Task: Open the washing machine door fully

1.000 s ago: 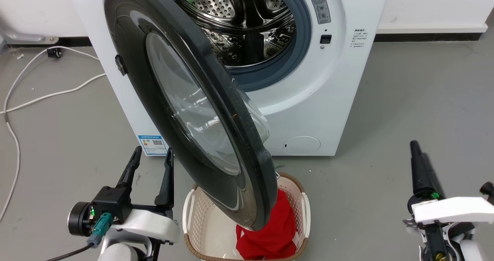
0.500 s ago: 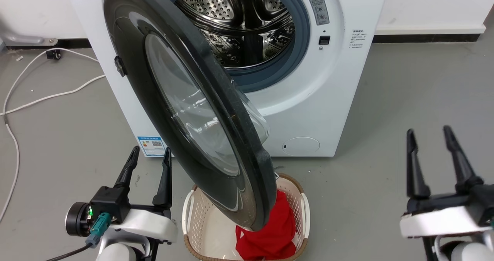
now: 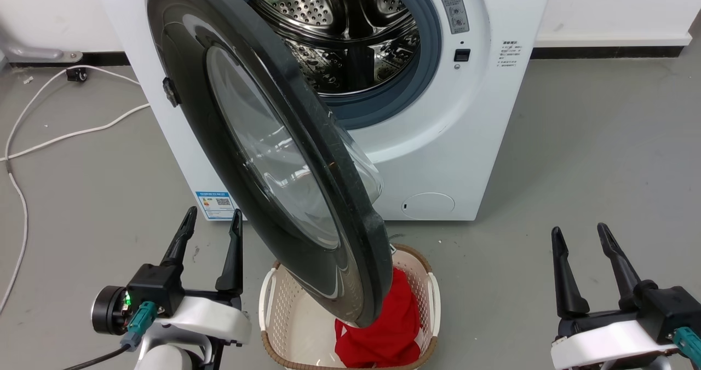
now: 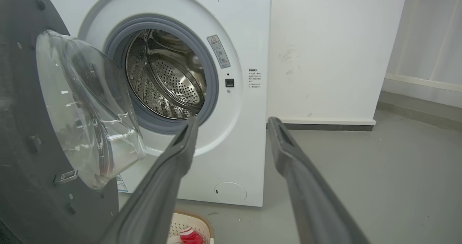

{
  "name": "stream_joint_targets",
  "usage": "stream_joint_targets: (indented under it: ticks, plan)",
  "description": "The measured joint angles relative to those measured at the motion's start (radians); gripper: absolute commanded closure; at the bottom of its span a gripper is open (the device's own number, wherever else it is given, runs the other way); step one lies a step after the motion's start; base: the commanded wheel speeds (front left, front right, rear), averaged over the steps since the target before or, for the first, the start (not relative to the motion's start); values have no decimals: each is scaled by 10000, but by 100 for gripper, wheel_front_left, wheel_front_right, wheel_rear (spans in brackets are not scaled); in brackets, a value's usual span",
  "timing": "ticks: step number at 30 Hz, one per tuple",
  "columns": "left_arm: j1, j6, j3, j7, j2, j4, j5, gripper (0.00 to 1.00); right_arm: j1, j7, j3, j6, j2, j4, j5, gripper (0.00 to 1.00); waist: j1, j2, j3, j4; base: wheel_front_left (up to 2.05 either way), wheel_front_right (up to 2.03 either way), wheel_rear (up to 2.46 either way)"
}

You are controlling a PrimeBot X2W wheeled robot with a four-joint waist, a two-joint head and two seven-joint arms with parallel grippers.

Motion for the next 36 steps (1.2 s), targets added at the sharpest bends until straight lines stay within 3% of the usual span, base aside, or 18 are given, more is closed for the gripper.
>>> stream_joint_targets:
  ticks: [12, 15, 26, 36]
  plan:
    - [1, -2, -40, 0, 40, 23, 23, 0, -145, -82, -8, 0, 0, 230, 19, 0, 0, 0, 50, -65, 0, 0, 0]
    - [1, -2, -58, 0, 42, 36, -2, 100, -170, -86, 0, 0, 0, 255, 59, 0, 0, 0, 57, -83, 0, 0, 0]
    - [-17, -2, -40, 0, 40, -165, -36, 100, -178, -125, 10, 0, 0, 347, 146, 0, 0, 0, 42, -94, 0, 0, 0]
    - [-696, 10, 174, 0, 54, -2345, 71, 100, -203, -138, -35, -2, 2, 424, 171, 0, 0, 0, 59, -16, 0, 0, 0]
